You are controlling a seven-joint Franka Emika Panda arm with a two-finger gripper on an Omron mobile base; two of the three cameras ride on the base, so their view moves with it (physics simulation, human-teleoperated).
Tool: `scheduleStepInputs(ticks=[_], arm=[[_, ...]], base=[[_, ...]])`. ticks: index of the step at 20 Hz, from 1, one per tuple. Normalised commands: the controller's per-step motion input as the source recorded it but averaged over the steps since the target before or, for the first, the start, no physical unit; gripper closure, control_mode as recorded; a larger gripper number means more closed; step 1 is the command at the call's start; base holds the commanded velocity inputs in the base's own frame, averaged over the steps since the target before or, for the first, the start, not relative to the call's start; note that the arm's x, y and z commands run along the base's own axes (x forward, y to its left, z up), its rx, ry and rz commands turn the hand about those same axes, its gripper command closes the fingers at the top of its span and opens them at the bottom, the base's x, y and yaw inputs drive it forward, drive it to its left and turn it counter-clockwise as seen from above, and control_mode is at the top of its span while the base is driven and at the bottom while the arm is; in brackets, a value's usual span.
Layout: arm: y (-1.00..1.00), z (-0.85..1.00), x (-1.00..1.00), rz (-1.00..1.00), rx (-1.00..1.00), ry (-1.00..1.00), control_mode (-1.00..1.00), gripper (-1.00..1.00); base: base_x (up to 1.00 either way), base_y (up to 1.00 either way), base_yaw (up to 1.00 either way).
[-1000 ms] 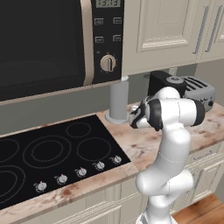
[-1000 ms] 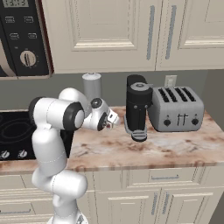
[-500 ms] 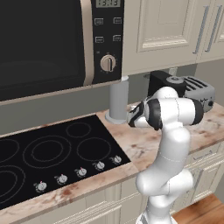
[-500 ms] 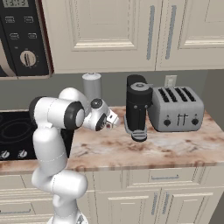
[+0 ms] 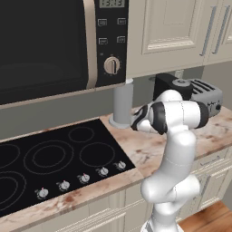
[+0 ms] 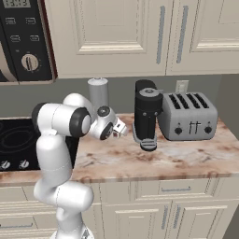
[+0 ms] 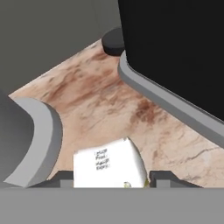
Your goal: Move the drinks to the dining counter.
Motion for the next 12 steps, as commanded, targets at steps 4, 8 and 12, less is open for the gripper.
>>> scheduleStepInputs(ticks=[4,8,12], arm=[[-0.09,-0.17,0.0,0.01,0.04,0.0,-1.0,1.0],[-0.04,-0.06,-0.02,0.0,0.02,-0.01,-1.0,1.0],[-0.08,0.23,-0.34,0.0,0.03,-0.16,-1.0,1.0]], base=[[0.0,0.0,0.0],[0.0,0.0,0.0],[0.0,0.0,0.0]])
